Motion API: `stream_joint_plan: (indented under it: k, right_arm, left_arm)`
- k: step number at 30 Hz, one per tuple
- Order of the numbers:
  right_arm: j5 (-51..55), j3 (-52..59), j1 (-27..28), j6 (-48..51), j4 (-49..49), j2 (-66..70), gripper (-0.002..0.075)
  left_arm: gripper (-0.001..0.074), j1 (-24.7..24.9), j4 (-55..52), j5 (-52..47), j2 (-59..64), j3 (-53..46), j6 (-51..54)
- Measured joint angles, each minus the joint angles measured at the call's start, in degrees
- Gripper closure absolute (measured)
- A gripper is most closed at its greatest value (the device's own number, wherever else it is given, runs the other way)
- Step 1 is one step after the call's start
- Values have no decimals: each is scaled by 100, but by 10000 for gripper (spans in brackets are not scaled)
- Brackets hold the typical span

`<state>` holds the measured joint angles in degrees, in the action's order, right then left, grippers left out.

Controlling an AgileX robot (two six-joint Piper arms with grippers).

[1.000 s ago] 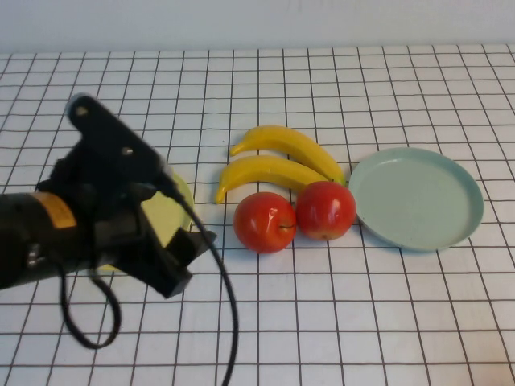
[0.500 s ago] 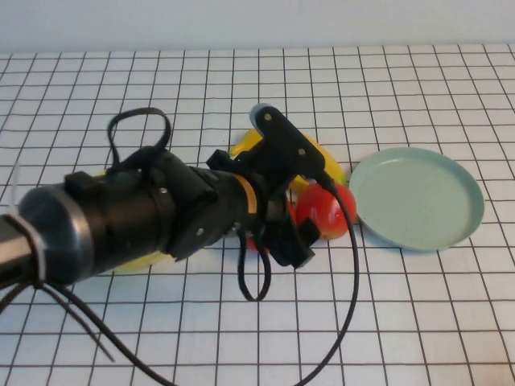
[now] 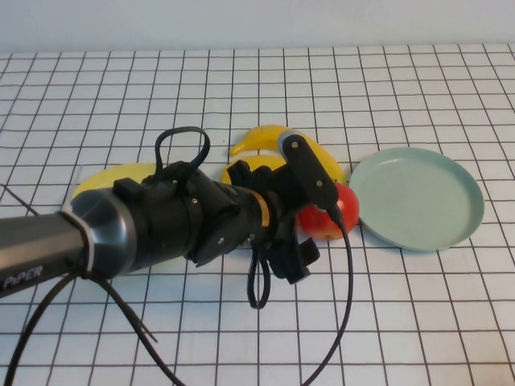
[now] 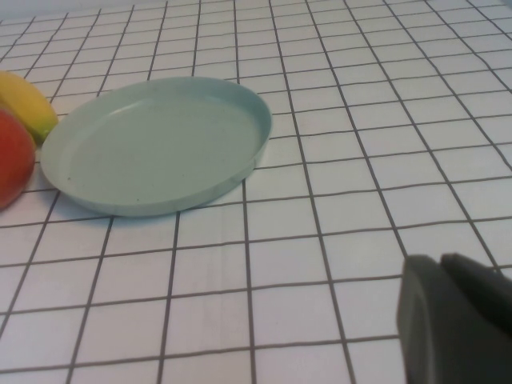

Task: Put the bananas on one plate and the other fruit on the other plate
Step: Put one type of fruit in the left plate

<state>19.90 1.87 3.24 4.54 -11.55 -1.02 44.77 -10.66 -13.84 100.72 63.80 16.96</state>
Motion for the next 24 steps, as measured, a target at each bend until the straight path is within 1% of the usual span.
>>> stream_joint_plan:
  k: [10, 18, 24]
  right_arm:
    - [0, 0, 0, 0, 0, 0, 741]
    - [0, 0, 0, 0, 0, 0, 741]
    - [0, 0, 0, 0, 0, 0, 741]
  left_arm:
    - [93, -137, -208, 36, 0, 0, 195]
    - [93, -360, -287, 5, 119, 0, 218]
    - [93, -400, -276, 0, 230, 35, 230]
